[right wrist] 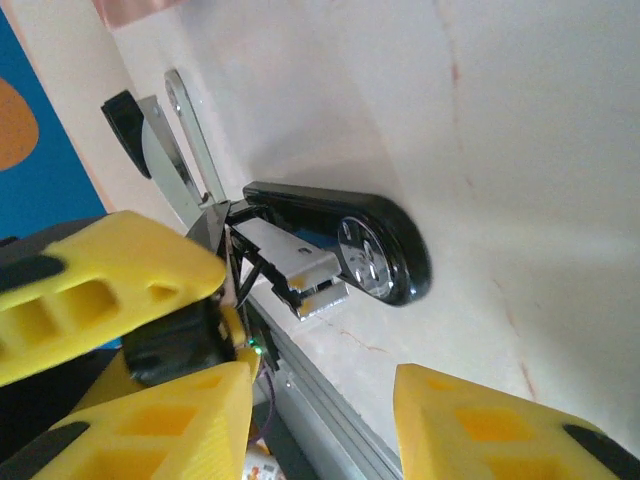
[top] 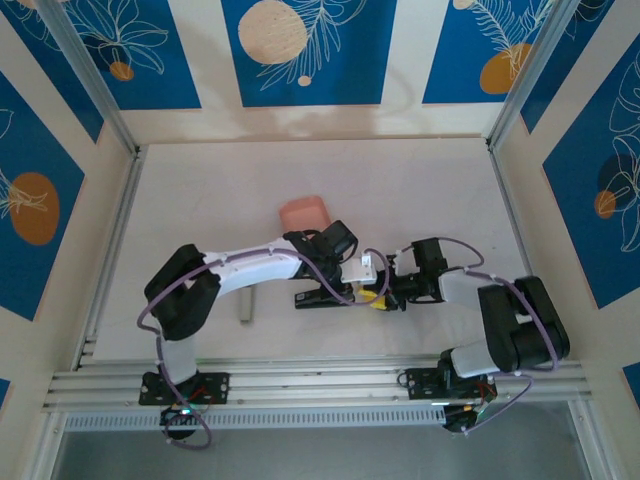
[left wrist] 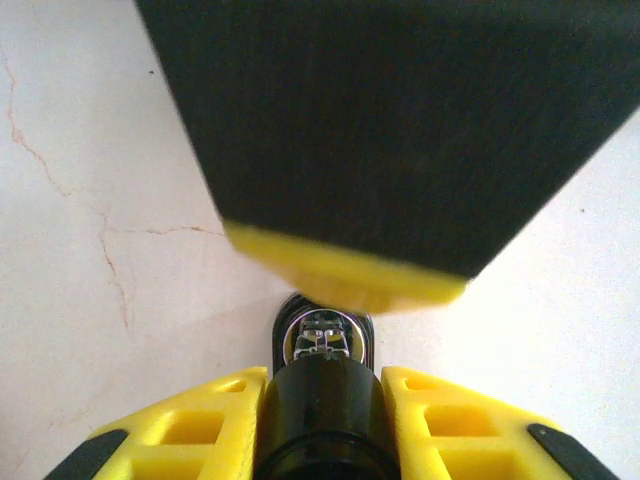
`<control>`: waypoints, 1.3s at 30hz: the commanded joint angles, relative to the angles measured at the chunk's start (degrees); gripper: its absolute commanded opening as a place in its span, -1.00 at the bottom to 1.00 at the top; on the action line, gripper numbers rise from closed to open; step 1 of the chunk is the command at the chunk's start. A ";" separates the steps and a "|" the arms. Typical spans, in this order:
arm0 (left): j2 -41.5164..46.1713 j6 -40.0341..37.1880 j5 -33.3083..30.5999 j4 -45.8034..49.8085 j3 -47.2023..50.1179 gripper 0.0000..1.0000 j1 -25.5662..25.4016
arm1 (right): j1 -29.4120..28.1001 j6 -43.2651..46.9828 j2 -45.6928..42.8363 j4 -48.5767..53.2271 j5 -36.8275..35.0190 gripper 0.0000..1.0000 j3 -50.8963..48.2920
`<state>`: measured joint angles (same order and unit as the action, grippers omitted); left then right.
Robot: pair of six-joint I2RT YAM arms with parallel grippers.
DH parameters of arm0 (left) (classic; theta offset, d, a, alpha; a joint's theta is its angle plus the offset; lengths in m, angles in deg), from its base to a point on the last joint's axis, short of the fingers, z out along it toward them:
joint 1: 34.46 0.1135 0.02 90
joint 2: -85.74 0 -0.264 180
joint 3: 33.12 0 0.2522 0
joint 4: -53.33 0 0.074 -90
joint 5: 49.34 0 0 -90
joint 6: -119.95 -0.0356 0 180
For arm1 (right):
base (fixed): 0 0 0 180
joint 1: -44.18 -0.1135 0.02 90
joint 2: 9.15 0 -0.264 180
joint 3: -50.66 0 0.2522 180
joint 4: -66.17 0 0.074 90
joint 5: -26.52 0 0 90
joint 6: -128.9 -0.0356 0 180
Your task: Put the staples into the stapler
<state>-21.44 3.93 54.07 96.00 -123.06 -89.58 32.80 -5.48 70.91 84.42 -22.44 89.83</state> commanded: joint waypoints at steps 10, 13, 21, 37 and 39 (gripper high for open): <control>-8.93 -0.04 2.34 4.90 -6.95 -0.66 -2.01 | 2.90 4.98 -6.79 16.93 -5.44 -0.12 2.76; -7.78 0.61 1.94 3.88 -6.49 -0.41 -2.02 | 2.85 4.96 -7.84 17.70 -5.57 -0.10 2.89; 4.02 3.01 0.52 -5.84 1.96 -0.04 -0.91 | 2.30 5.44 -8.38 18.89 -5.53 -0.07 5.12; 24.12 8.09 -2.20 -19.10 25.59 0.15 3.79 | -9.83 4.92 4.92 19.69 -12.76 -0.11 15.12; 23.49 8.13 -2.25 -19.63 25.73 0.16 3.83 | -9.81 5.05 7.08 19.42 -13.36 -0.19 14.85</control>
<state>1.36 11.07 52.46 79.06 -97.80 -86.06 23.14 -1.06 75.54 101.82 -33.24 104.14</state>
